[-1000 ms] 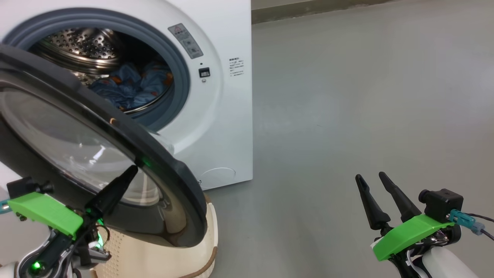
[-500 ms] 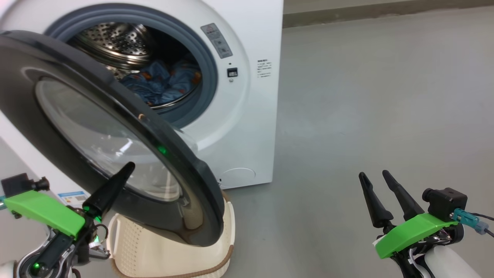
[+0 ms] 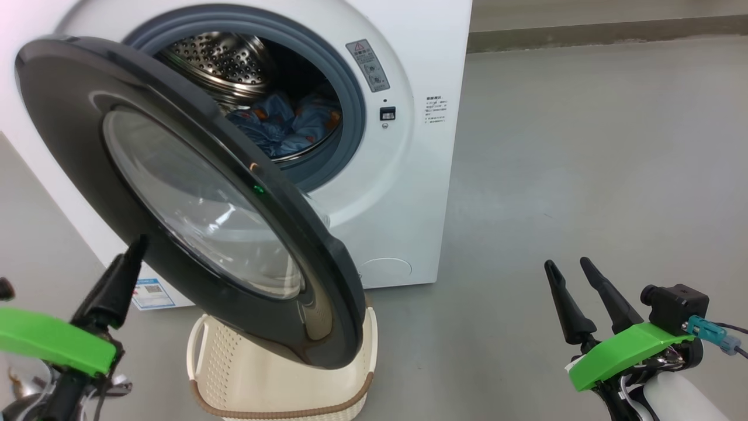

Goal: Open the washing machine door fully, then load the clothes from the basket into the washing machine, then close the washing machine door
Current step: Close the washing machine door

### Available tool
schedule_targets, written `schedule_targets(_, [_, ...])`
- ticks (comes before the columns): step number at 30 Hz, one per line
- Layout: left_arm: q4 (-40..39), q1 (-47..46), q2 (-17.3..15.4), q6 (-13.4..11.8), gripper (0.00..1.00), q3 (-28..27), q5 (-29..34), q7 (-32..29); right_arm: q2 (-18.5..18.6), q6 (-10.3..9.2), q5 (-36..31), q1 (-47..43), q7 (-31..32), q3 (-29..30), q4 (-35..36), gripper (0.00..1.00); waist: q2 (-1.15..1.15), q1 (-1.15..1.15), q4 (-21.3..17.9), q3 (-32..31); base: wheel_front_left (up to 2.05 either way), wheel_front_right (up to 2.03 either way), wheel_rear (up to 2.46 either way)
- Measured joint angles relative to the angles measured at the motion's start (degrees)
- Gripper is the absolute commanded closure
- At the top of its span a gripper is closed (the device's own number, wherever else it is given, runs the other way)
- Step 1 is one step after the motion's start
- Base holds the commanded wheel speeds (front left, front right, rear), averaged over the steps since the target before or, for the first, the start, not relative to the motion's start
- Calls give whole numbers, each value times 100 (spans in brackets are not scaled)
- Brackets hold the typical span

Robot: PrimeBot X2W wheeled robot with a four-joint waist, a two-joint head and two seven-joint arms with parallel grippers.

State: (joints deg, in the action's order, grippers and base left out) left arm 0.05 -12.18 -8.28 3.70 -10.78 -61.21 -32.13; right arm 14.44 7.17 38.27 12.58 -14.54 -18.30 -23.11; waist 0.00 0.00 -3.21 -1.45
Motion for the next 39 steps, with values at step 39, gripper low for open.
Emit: schedule_targets(39, [977, 1253, -453, 322, 0, 1262, 3367, 4332, 32, 0, -24, -25, 0, 16, 94, 0, 0, 0, 13, -40, 0, 0, 0])
